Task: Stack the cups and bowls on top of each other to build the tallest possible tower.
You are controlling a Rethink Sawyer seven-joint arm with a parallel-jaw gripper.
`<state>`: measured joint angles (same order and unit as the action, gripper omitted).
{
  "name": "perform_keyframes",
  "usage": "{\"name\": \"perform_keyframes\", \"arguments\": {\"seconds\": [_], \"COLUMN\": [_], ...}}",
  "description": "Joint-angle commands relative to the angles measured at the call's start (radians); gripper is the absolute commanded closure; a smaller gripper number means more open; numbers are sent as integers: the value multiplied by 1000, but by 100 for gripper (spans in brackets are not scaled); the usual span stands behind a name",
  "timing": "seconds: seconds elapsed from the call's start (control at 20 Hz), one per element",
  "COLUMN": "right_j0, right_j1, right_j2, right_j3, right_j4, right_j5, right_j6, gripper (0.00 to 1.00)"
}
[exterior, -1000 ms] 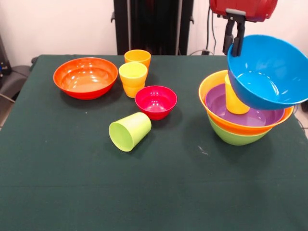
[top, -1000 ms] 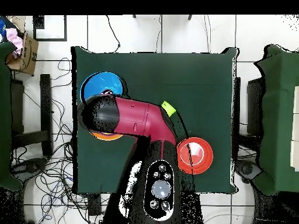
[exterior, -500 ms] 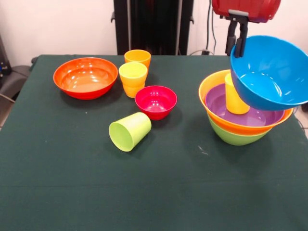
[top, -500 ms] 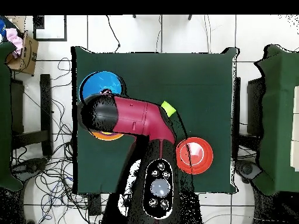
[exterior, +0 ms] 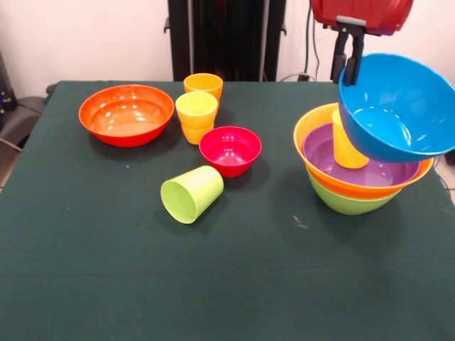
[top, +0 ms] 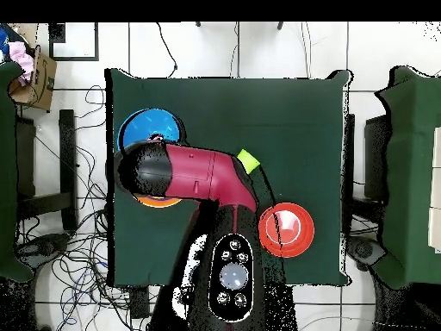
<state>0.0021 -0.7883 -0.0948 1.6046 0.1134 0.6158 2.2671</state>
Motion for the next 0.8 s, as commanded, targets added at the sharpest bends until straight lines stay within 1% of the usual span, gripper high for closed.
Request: {"name": "perform_keyframes", "arguments": {"seconds": [0.05,0.3,0.45,0.8], "right_j0": [-21,-30,-31,-30], "right_j1": [-6,-14,-36,-75], "right_j2": [89,98,98,110], "right_j3": [13,34,62,133], "right_j4": [-87,-103,-110,-102], "right_j5": [-31,-40,-21,-5], "right_j6": [-75,-74,-77,-66], "gripper": [100,100,100,100]}}
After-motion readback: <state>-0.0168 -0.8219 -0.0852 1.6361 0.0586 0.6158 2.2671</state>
